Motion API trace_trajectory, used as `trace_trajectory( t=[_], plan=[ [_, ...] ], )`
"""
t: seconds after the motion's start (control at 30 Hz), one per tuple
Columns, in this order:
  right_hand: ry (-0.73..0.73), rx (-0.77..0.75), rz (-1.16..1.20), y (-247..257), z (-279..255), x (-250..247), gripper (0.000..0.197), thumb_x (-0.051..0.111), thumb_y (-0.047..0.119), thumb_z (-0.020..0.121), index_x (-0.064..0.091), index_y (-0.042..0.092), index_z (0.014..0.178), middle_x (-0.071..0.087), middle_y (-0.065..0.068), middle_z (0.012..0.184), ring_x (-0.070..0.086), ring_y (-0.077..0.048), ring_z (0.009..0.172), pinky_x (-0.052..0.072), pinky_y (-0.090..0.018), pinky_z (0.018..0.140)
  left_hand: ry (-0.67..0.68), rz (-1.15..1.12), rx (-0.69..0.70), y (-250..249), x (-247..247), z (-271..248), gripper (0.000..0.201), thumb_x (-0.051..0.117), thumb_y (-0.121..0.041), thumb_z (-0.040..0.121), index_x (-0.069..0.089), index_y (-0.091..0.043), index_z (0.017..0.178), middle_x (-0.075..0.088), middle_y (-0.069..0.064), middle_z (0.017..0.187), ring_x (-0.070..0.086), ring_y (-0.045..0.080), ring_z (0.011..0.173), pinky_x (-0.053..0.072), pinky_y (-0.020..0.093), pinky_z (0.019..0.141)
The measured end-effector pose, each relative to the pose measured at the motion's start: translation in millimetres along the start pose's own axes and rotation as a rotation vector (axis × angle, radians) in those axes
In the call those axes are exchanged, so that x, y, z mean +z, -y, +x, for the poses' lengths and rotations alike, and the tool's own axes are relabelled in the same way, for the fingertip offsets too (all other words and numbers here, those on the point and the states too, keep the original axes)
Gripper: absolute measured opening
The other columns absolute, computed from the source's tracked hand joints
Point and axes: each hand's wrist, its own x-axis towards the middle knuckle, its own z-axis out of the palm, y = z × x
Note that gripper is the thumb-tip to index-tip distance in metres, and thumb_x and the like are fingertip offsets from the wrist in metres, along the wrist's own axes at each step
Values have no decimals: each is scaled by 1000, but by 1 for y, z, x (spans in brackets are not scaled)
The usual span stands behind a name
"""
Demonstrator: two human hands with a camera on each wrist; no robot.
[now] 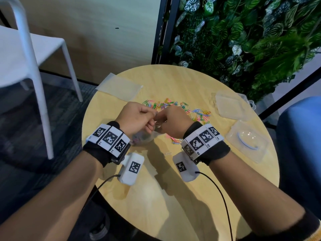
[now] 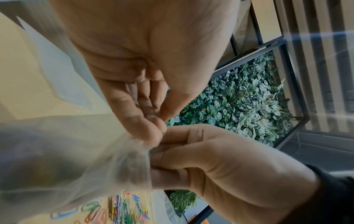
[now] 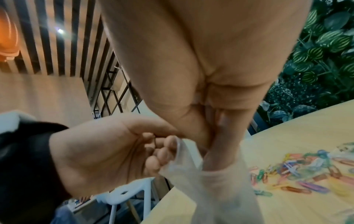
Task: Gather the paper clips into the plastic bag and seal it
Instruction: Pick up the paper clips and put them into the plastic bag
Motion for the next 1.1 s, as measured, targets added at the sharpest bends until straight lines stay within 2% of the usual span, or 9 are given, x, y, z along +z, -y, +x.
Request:
trace_trajectory(
  t=[0.17,0.33,0.4,0.47,0.63,0.73,0.87,1.0,1.1],
  plan=[
    [-112,-140,181,10,-5,-11,8,72,8,78,79,10,81,74,-4,69,71,-15,61,53,-19,61,-16,-43,-1,-4,-18,-12,12,59,-3,95,71,-3,96,65,12,59,63,16,47,57,25,51],
    [-341,-45,567,-7,18,-28,14,61,4,88,75,5,93,74,-15,79,70,-18,61,61,-31,62,-121,-40,24,-7,-50,-15,10,68,-8,90,75,-1,91,63,9,55,61,19,46,55,25,47],
    [-302,18,380,-19,33,-21,23,55,7,91,74,11,103,75,-10,96,71,-20,83,59,-34,81,-173,-54,22,-10,-62,-16,12,70,-8,87,75,3,89,61,9,54,59,19,45,52,24,45],
    [-141,7,85,-25,41,1,31,50,14,95,69,18,120,69,-3,120,64,-20,109,47,-25,97,-218,-57,21,-10,-70,-16,14,70,-7,86,74,6,88,60,8,52,57,18,44,50,22,44],
    [255,-193,-360,-25,37,80,50,42,35,99,35,23,146,33,-5,153,33,-29,139,34,-46,111,-257,-40,6,-6,-70,-14,12,69,-6,87,73,5,86,59,8,53,57,16,42,49,21,44],
    [236,-222,-503,-46,14,92,61,23,46,101,3,24,155,-3,0,163,3,-26,150,9,-50,120,-241,-34,7,-6,-64,-12,9,68,-5,88,74,2,85,59,10,55,56,16,42,49,22,44],
    [219,-150,-638,-88,-21,76,60,14,44,101,-8,26,154,-9,1,163,-4,-34,149,1,-57,119,-186,-15,15,-8,-51,-9,8,70,-7,87,76,-1,86,60,9,55,58,18,44,50,23,45],
    [227,-46,-633,-104,-39,59,57,29,28,103,7,19,155,7,-2,163,15,-40,146,21,-51,116,-115,14,21,-10,-31,-7,10,68,-6,88,76,-1,89,61,11,57,58,18,44,51,23,45],
    [114,-155,-628,-110,-41,55,41,50,11,95,50,9,135,51,-12,135,52,-32,117,44,-38,97,-81,26,22,-9,-19,-7,10,67,-6,89,76,-1,90,62,11,58,59,19,46,52,23,46]
  ],
)
